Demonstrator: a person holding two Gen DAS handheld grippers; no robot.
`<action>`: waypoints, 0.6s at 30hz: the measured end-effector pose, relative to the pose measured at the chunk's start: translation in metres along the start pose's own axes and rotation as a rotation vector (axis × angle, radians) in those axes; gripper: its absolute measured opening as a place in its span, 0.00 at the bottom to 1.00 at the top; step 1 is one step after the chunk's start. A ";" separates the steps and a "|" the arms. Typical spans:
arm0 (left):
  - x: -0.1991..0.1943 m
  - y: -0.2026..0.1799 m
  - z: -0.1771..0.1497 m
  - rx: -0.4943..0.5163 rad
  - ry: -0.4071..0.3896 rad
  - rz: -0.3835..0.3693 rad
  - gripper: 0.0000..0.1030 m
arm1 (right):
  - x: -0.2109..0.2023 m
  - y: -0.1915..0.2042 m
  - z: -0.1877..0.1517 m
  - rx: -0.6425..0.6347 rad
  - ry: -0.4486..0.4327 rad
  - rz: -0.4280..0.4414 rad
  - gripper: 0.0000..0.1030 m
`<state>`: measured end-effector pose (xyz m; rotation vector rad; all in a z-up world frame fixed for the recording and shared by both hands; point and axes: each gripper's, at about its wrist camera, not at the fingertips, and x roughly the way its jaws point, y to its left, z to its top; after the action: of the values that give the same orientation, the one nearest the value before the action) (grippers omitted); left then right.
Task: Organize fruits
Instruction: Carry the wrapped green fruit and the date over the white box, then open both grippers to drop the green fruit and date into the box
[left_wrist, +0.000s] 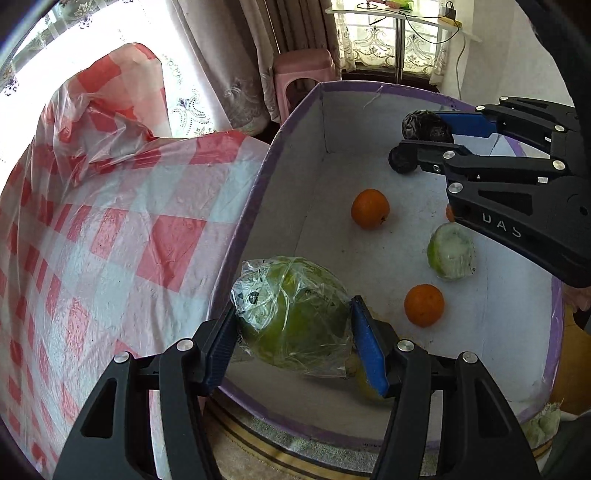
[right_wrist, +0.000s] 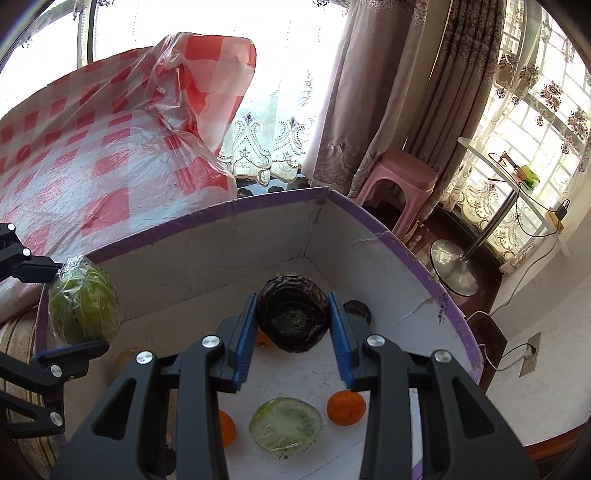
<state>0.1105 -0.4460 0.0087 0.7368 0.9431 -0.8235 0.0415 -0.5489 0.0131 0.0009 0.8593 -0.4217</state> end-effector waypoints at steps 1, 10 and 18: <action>0.004 -0.003 0.002 0.006 0.008 -0.002 0.56 | 0.001 -0.002 0.000 0.003 0.003 -0.004 0.36; 0.028 -0.007 0.012 0.002 0.070 0.010 0.56 | 0.007 -0.006 0.002 0.009 0.015 -0.014 0.37; 0.038 -0.005 0.011 -0.012 0.091 0.011 0.56 | 0.009 -0.007 0.002 0.016 0.025 -0.018 0.37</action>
<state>0.1237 -0.4676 -0.0220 0.7738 1.0238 -0.7793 0.0458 -0.5590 0.0090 0.0135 0.8809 -0.4459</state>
